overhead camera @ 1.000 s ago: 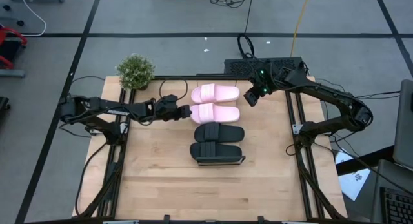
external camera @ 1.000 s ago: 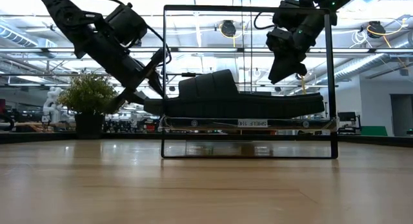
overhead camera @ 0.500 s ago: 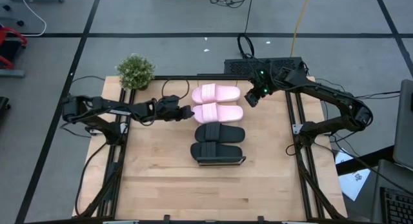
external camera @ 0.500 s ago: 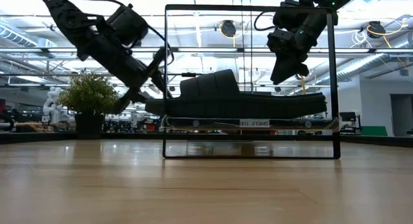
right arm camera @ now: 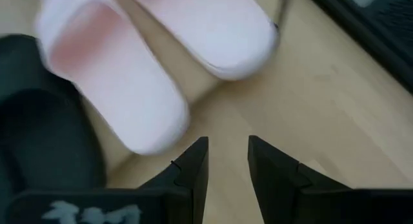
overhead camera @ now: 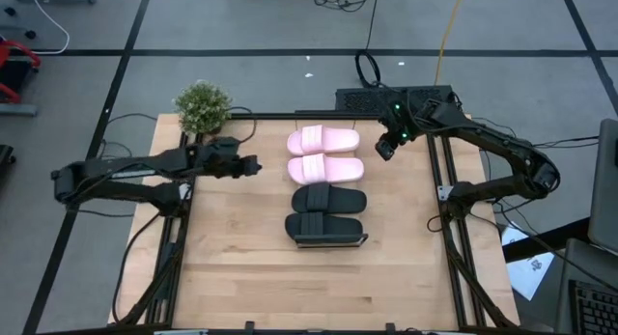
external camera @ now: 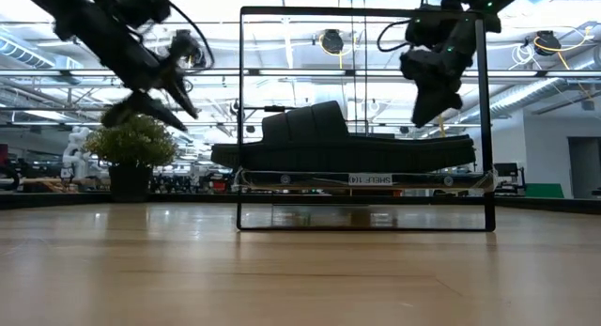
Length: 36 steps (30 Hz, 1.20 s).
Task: Pick and place slides into the shelf
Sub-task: Return to Home Position
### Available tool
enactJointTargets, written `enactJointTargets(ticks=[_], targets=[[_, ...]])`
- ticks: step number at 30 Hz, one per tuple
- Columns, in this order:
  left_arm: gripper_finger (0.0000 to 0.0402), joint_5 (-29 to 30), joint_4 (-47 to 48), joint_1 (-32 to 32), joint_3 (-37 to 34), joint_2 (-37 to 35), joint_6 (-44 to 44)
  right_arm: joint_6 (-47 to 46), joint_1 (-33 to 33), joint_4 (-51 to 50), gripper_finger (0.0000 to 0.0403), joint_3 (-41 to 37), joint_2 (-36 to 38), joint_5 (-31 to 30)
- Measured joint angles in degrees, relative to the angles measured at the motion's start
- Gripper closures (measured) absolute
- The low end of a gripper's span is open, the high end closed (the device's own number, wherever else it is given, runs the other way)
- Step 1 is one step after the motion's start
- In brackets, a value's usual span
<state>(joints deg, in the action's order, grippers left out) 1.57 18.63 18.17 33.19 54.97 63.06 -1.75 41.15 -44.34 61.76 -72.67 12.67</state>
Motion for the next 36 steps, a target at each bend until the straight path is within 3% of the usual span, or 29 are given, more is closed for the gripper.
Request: enactJointTargets(ticks=[4,8,14,18,21,28,32,36], targets=[[0.0286,0.00,1.86,-1.09,0.00,-9.12,-1.19,1.35,2.20,-3.87,0.0303,0.00,3.39,-0.68],[0.0286,-0.04,-5.44,-3.41,0.00,-18.13,-8.32,3.01,3.21,-3.97,0.0303,0.00,9.43,-0.20],[0.0286,-1.92,-20.34,-9.99,0.02,-27.25,-20.04,1.54,2.95,-2.53,0.0303,0.00,21.82,7.25],[0.0286,-5.58,-22.11,-14.51,0.02,-30.47,-22.56,-4.78,2.53,-2.20,0.0303,0.00,30.41,9.97],[0.0286,-6.19,-20.97,-18.63,0.02,-30.14,-22.99,-10.40,2.16,-2.14,0.0303,-0.23,36.25,9.98],[0.0286,-0.43,-24.22,-30.21,0.02,-23.30,-31.98,-20.31,-0.59,1.22,0.0303,-7.04,52.69,13.54],[0.0286,6.04,-28.65,-38.94,0.02,-16.90,-35.27,-26.80,-0.94,12.70,0.0303,-16.71,61.51,17.72],[0.0286,16.89,-33.10,-47.52,0.00,-10.65,-36.58,-31.00,-0.93,24.84,0.0303,-27.98,65.64,21.97]])
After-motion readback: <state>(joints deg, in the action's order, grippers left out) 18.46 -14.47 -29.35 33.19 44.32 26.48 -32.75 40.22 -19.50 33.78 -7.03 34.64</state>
